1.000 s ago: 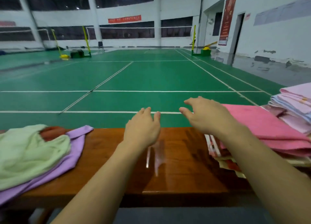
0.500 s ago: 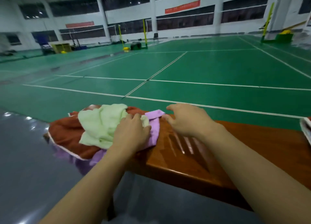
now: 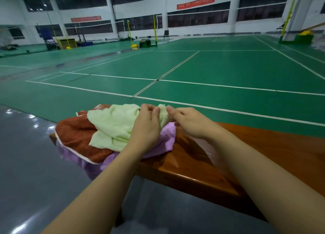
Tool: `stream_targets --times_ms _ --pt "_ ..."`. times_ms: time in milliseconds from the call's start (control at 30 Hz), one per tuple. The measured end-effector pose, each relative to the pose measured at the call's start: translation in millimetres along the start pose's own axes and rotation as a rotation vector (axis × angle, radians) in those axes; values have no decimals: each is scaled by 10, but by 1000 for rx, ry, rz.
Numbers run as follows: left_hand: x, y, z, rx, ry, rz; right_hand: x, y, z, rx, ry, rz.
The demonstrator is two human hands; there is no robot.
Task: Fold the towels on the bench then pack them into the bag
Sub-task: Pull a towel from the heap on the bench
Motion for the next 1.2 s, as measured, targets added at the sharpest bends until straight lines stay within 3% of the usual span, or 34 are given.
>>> stream_targets --times_ms 133,300,433,567,700,800,867,1000,1100,1200 --pt "-124 -21 -162 -31 -164 -25 169 -76 1 -112 361 -28" --pt "-389 -47 -342 -128 -141 -52 500 -101 -166 -172 566 -197" --pt "-634 -164 -605 -132 -187 0 879 -165 -364 -202 494 -411" --pt "-870 -397 -920 -271 5 93 1442 -292 -553 -255 507 -582" --pt "-1188 -677 -1001 -310 233 363 2150 -547 -634 -168 -116 -672" --pt "-1406 -872 -993 -327 265 541 2557 -807 -796 -292 -817 -490" --pt "-1480 -915 -1016 -383 260 529 2692 -960 -853 -333 -1071 -388" --pt "-1565 -927 -1000 -401 227 485 2539 -1049 -837 -228 -941 -380" --pt "-1631 -952 -924 -428 283 498 2193 -1031 -974 -225 -791 -254" --pt "-1610 -871 -902 -459 364 402 1973 -1039 -1152 -219 -789 -187"
Point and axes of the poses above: each hand's wrist, its own y-axis towards the middle knuckle, its own x-axis out of the back of the hand, z = x × y, the point moved 6 cm from there along y, towards the middle knuckle, and after that the axes turned 15 degrees about -z, right-handed, at the moved point
